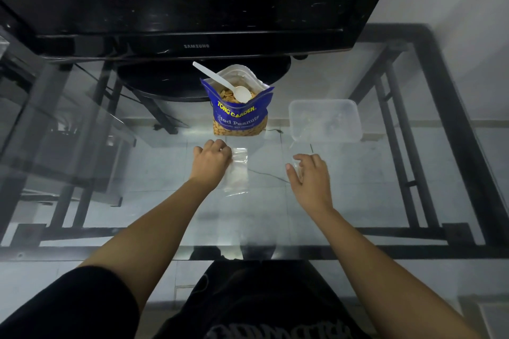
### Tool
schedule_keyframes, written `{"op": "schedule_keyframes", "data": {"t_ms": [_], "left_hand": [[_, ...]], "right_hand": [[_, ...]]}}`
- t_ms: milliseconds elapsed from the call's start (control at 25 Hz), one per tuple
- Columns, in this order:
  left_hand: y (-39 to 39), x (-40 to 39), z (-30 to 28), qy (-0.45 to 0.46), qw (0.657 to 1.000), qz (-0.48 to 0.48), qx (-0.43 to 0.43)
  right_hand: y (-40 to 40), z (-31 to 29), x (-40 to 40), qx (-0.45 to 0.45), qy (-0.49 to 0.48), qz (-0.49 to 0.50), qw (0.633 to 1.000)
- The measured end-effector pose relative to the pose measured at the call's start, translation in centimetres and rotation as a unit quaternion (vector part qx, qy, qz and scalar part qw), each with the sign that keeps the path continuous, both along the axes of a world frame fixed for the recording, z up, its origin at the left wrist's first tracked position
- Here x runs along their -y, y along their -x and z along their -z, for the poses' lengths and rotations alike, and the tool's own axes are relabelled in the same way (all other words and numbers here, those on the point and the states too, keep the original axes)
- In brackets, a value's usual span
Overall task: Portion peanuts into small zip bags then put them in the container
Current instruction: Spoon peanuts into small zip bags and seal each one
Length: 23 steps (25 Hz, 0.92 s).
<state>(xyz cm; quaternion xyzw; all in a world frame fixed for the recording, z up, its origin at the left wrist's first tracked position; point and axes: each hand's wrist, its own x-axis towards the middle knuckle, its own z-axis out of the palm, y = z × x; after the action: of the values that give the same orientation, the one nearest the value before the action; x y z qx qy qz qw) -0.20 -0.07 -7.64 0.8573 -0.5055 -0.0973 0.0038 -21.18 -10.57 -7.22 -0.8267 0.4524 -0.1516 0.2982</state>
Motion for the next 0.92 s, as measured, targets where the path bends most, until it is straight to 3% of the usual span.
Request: {"op": "schedule_keyframes", "data": {"t_ms": [80,200,320,480,560,680,800,920], "left_hand": [[0.0,0.1,-1.2,0.024,0.999,0.014,-0.024],[-0.3,0.3,-4.9,0.073,0.975,0.032,-0.209],[-0.7,0.5,-9.2,0.123,0.896,-0.043,-0.425],[-1.3,0.3,-14.0,0.23,0.75,-0.154,-0.601],[-1.7,0.4,-15.9,0.26,0.689,-0.166,-0.656],[-2.3,0.7,-18.2,0.279,0.636,-0.147,-0.704],[-2.9,1.1,-20.1,0.291,0.629,-0.129,-0.709],[-3.3,1.3,-21.7,0.29,0.713,-0.101,-0.631]], "right_hand": [[-1.1,-0.7,-0.8,0.027,-0.077,-0.025,0.996],[-3.1,-2.1,-1.8,0.053,-0.217,-0.051,0.973],[-5.0,-3.6,-2.0,0.133,-0.315,-0.038,0.939],[-6.6,-8.0,-0.4,0.256,-0.338,-0.017,0.905],[-7.1,-10.9,0.7,0.263,-0.314,-0.051,0.911],[-7.8,-14.4,2.3,0.245,-0.265,-0.1,0.927],[-8.6,-16.7,3.8,0.226,-0.232,-0.128,0.937],[-9.1,-18.3,4.2,0.219,-0.217,-0.138,0.941]]}}
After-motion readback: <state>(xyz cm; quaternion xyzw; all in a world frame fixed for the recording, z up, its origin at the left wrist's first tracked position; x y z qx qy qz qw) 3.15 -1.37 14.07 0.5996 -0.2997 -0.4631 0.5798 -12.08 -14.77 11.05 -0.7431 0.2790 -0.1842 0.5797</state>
